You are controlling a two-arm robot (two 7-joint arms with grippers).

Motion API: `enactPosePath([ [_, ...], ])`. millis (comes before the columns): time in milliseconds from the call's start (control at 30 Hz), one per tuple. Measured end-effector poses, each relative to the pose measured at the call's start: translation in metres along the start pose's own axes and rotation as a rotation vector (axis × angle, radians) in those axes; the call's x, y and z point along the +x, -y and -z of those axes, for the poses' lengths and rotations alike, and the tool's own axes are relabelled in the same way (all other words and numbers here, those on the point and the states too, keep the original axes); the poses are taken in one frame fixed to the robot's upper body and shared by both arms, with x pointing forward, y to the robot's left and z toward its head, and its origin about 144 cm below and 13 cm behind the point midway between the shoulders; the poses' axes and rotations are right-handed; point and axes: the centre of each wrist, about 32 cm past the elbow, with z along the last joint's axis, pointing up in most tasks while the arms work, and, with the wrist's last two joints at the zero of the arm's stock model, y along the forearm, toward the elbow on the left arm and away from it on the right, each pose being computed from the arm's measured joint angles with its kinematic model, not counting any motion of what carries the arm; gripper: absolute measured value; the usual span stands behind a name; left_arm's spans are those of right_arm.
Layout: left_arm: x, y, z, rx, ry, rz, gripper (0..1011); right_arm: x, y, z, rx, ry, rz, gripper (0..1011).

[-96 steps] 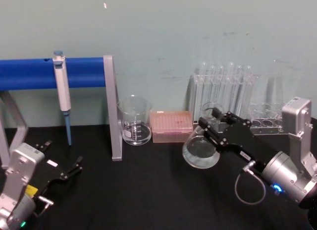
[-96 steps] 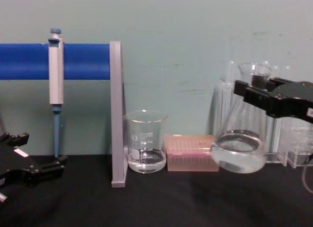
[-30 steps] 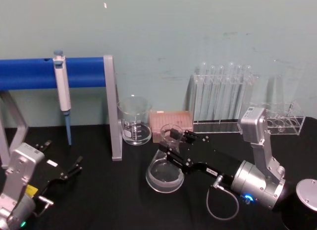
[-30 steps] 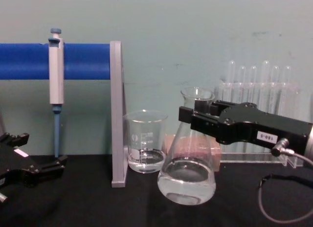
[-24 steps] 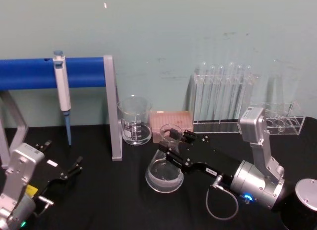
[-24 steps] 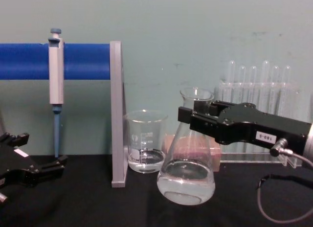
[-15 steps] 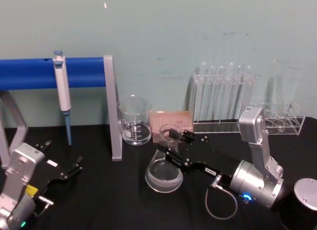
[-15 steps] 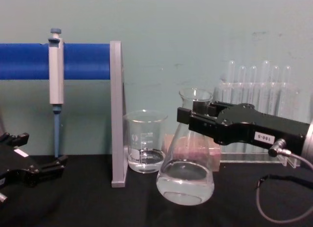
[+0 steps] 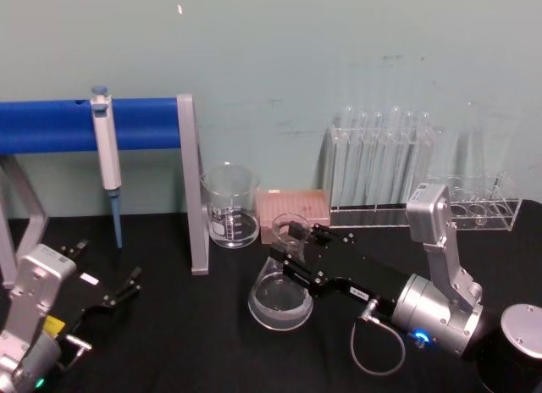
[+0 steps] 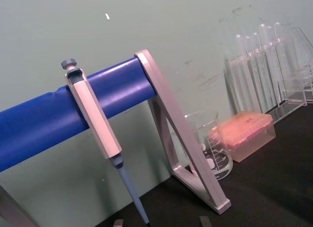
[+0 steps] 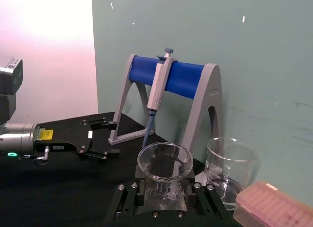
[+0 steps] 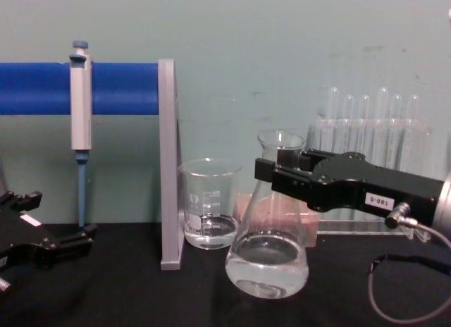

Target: Grasp the erlenmeyer flask with one hand, shake it three times, then place it back.

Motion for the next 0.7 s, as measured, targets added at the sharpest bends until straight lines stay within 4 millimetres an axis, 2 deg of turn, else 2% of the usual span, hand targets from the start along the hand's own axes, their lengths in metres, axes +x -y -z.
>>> enactPosePath([
  [700, 0.0, 0.0, 0.0, 0.0, 0.0, 0.0, 1001, 0.0035, -0.0027, 0.0083, -0.021, -0.005, -0.021, 449],
])
